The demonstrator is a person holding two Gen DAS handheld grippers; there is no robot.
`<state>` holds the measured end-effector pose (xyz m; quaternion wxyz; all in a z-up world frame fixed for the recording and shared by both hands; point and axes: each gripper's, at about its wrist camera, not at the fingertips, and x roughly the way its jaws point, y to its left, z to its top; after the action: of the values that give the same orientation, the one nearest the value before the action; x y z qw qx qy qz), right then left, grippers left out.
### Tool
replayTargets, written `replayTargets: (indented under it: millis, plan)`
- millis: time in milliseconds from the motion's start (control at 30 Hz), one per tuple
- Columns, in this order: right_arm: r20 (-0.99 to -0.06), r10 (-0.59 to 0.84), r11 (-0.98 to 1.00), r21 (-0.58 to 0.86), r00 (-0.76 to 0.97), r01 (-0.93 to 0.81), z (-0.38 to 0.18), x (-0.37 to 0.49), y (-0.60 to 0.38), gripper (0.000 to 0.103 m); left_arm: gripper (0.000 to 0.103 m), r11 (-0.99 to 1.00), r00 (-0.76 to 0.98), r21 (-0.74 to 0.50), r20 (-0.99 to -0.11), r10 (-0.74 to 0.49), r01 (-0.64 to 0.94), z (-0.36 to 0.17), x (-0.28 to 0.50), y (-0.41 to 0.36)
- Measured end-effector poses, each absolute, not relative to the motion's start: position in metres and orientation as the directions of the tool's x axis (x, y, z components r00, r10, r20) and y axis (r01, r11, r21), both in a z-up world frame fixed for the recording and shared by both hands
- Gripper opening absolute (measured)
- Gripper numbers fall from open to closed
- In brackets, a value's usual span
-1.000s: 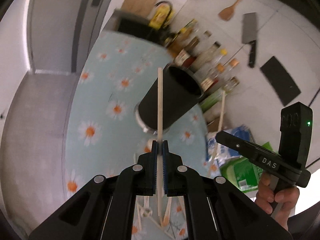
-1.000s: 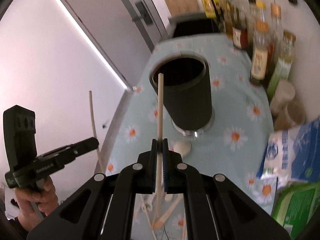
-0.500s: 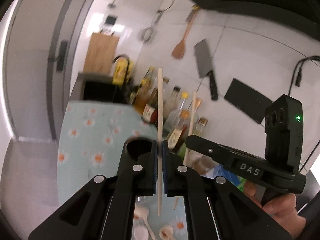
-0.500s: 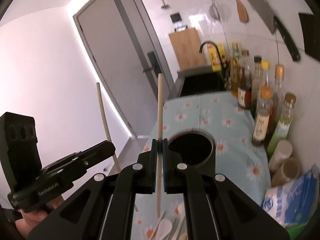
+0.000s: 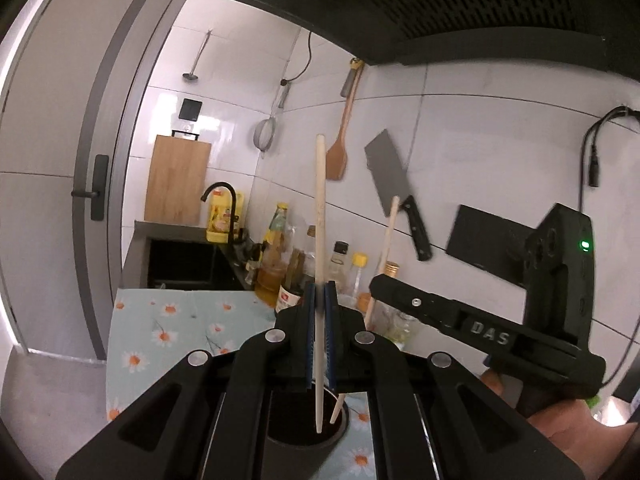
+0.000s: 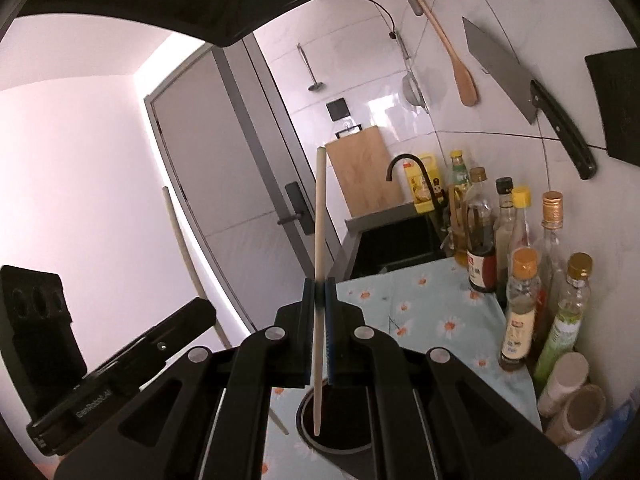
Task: Organize utensils
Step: 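Carry both chopsticks over the black holder and open both grippers to drop them in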
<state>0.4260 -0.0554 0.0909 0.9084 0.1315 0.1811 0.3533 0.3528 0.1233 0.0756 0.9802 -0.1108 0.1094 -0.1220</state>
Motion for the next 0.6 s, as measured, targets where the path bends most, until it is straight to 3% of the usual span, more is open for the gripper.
replayTargets:
  millis: [167, 600]
  plan:
    - [-0.227, 0.667, 0.738, 0.328, 0.710, -0.589, 0.079, 0.438, -0.051, 0.006, 0.004, 0.905, 0.931, -0.342, -0.170, -0.323, 0.252, 0.056, 0.376, 0.140]
    - [-0.362, 0.661, 0.748, 0.398, 0.657, -0.532, 0.015, 0.463, -0.045, 0.006, 0.004, 0.918, 0.903, -0.328, -0.284, -0.323, 0.225, 0.006, 0.397, 0.138]
